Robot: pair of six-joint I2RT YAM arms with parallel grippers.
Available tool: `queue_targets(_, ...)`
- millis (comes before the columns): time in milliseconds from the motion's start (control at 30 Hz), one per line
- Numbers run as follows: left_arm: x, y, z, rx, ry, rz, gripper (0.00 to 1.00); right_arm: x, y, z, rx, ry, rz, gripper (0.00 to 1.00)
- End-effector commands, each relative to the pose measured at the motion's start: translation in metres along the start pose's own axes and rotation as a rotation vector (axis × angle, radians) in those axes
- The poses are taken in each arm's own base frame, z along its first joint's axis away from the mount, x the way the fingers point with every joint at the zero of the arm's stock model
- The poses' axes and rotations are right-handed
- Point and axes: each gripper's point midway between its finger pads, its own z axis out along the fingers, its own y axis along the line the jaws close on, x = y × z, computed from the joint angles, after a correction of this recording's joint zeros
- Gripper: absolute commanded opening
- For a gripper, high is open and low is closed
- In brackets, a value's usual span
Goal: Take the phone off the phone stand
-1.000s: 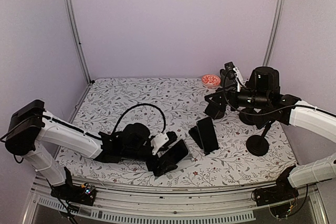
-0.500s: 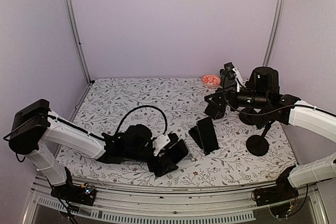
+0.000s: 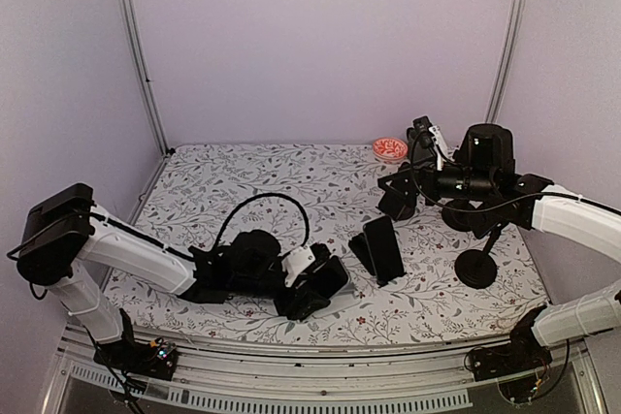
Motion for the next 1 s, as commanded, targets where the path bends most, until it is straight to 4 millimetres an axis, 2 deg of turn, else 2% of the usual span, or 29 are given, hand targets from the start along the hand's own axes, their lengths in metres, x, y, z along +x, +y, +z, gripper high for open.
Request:
queue_targets(0,-0.023,-0.004,-0.013,0.009,-0.079,0.009,0.6,-0.007,0.002,0.001,-0.016,-0.012,-0.018,0.99)
queue_targets(233,-0.049,0.0,-0.037,-0.021,-0.138,-0.013,0.55,-0.008,0.003,0.001,-0.026,-0.013,-0.019,0.99)
queue_targets(333,-0.06,0.01,-0.045,-0.035,-0.15,-0.058,0.54,-0.01,0.006,0.0,-0.035,-0.018,-0.023,0.99)
queue_targets(400,-0.069,0.025,-0.052,-0.055,-0.165,-0.099,0.54,-0.011,0.007,0.0,-0.041,-0.021,-0.021,0.99)
queue_targets(533,-0.076,0.068,-0.063,-0.135,-0.148,-0.196,0.53,-0.012,0.01,-0.001,-0.055,-0.024,-0.024,0.99)
queue_targets(667,-0.072,0.119,-0.079,-0.216,-0.113,-0.311,0.52,-0.013,0.013,-0.002,-0.068,-0.027,-0.03,0.99)
queue_targets(900,-0.045,0.214,-0.116,-0.401,-0.022,-0.49,0.48,-0.015,0.018,-0.004,-0.089,-0.032,-0.045,0.99)
queue_targets(967,-0.031,0.244,-0.131,-0.468,0.01,-0.543,0.48,-0.017,0.019,-0.006,-0.093,-0.038,-0.053,0.99)
